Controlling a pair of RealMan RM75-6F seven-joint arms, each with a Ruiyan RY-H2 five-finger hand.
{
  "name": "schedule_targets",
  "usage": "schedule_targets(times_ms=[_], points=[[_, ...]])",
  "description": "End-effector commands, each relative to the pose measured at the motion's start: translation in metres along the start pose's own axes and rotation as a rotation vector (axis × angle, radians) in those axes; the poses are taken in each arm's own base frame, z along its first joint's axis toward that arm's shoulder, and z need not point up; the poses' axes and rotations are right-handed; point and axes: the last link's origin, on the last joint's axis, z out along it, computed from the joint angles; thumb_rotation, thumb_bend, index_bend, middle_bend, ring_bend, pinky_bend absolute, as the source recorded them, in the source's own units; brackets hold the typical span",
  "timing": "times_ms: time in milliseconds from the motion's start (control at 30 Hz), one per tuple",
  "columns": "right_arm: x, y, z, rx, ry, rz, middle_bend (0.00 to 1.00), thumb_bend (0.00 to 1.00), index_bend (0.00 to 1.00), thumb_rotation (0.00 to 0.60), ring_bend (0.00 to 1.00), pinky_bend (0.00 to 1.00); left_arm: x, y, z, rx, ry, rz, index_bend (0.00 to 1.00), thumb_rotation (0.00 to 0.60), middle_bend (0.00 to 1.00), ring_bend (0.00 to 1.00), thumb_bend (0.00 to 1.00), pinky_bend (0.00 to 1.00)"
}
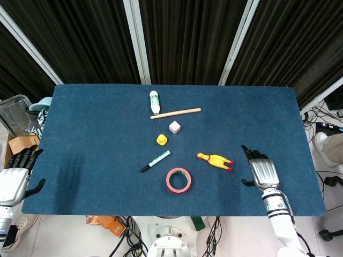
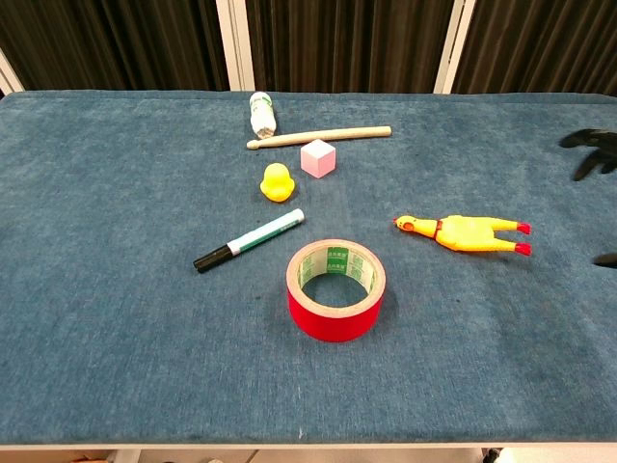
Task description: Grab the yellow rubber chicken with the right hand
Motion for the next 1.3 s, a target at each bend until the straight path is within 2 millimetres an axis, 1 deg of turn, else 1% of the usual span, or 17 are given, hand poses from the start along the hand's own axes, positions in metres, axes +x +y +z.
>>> schedule_targets(times_ms=[33,267,333,500,733,967,1300], points=[[-0.004,-0.012,0.011,0.023,-0.003,-0.007,0.28,0.22,0.07,0.6,0.23,0.31,0.0,0.0,0.0,0.0,0.0,0.001,0.1,0.6,0.0,0.0,0.3,0.12],[-0.013,-0.029,0.02,0.053,-0.016,-0.015,0.28,0.22,0.09,0.6,0.24,0.32,0.0,0.0,0.0,0.0,-0.003,0.0,0.1,0.6,0.0,0.0,0.3,0.12],[-0.015,-0.031,0.022,0.054,-0.015,-0.019,0.28,0.22,0.12,0.6,0.26,0.32,0.0,-0.001,0.0,0.001,-0.003,-0.001,0.1,0.6,0.0,0.0,0.3,0.12],[-0.023,-0.033,0.029,0.048,-0.028,-0.04,0.28,0.22,0.19,0.6,0.35,0.34,0.0,0.0,0.0,-0.005,-0.004,0.004,0.1,0.6,0.0,0.0,0.3,0.12],[-0.03,-0.04,0.044,0.055,-0.018,-0.025,0.32,0.22,0.26,0.6,0.4,0.37,-0.001,0.001,0.0,-0.01,-0.006,0.009,0.1,0.6,0.0,0.0,0.3,0.12],[-0.037,-0.049,0.056,0.068,0.008,-0.009,0.37,0.24,0.35,0.6,0.46,0.43,0.0,0.0,0.0,-0.006,-0.009,0.004,0.1,0.6,0.0,0.0,0.3,0.12],[-0.043,-0.06,0.063,0.094,-0.001,-0.006,0.38,0.24,0.37,0.6,0.48,0.46,-0.002,0.001,0.0,-0.011,-0.017,0.008,0.1,0.6,0.0,0.0,0.29,0.12]])
